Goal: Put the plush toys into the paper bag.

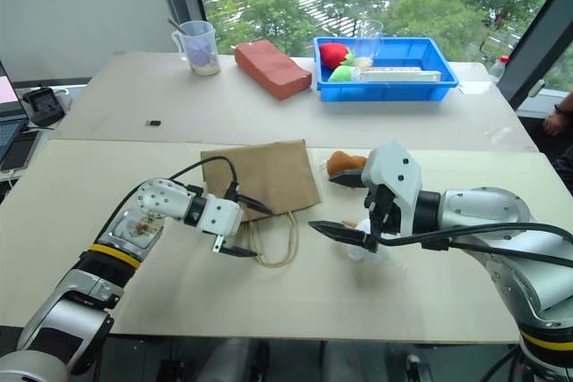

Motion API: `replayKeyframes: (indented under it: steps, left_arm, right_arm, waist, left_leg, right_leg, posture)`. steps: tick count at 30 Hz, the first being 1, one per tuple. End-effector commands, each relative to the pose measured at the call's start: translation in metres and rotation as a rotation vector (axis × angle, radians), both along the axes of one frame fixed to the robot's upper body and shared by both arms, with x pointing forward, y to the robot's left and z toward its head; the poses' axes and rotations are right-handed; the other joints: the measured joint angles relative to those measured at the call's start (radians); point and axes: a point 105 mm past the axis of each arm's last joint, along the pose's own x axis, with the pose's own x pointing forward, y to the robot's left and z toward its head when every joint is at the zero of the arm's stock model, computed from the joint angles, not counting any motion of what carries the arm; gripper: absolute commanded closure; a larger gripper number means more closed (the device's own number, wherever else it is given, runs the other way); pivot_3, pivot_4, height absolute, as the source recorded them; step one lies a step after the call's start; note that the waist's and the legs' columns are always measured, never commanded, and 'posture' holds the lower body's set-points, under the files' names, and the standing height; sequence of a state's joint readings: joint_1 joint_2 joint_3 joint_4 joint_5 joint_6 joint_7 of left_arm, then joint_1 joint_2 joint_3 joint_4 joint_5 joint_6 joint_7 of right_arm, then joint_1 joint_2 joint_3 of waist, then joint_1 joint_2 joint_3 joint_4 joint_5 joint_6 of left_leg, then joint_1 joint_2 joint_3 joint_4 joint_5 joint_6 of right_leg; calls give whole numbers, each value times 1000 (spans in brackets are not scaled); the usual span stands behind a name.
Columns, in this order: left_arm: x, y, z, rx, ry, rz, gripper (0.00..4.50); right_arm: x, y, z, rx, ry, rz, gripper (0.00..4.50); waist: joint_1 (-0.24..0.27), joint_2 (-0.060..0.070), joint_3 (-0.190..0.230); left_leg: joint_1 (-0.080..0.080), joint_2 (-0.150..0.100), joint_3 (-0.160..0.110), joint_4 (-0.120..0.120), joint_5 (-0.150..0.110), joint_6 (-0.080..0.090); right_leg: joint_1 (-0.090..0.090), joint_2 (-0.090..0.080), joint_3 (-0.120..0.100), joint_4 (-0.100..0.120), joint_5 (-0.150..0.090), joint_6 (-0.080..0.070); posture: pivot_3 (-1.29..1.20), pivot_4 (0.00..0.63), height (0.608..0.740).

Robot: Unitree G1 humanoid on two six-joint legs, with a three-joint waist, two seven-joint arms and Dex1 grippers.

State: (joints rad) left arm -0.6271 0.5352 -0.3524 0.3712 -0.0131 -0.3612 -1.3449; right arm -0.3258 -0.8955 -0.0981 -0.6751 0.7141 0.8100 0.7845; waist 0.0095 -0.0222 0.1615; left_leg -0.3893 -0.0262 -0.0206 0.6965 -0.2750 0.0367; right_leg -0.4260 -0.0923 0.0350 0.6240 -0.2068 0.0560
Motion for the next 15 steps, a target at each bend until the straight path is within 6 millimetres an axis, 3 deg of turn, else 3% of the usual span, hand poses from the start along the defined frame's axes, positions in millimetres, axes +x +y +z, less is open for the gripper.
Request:
replayKeyframes:
  steps: [1,2,10,15]
  left_arm:
    - [-6,-6,8,-38,5,-27,593]
    - [-7,-7,8,-41,10,-32,841]
    - [-13,-5,28,-126,90,-26,4468]
    - [-16,-7,37,-145,123,-34,4468]
  right_arm:
    - [0,-2,5,-20,-39,-10,0]
    - [0,-2,4,-21,-40,-12,0]
    - [5,-7,3,-15,-37,-42,0]
    - [8,-9,1,-9,-33,-57,0]
  waist:
    - [-1,0,0]
    - [-1,0,0]
    - [0,0,0]
    - [-1,0,0]
  left_leg:
    - [0,0,0,0,0,0]
    - [0,0,0,0,0,0]
    - [0,0,0,0,0,0]
    - [0,0,0,0,0,0]
  right_leg:
    - [0,0,0,0,0,0]
    - [0,0,0,0,0,0]
    - [0,0,0,0,0,0]
    - [0,0,0,0,0,0]
  posture:
    - [0,150,740]
    - [0,150,740]
    - [0,150,740]
    - [0,150,740]
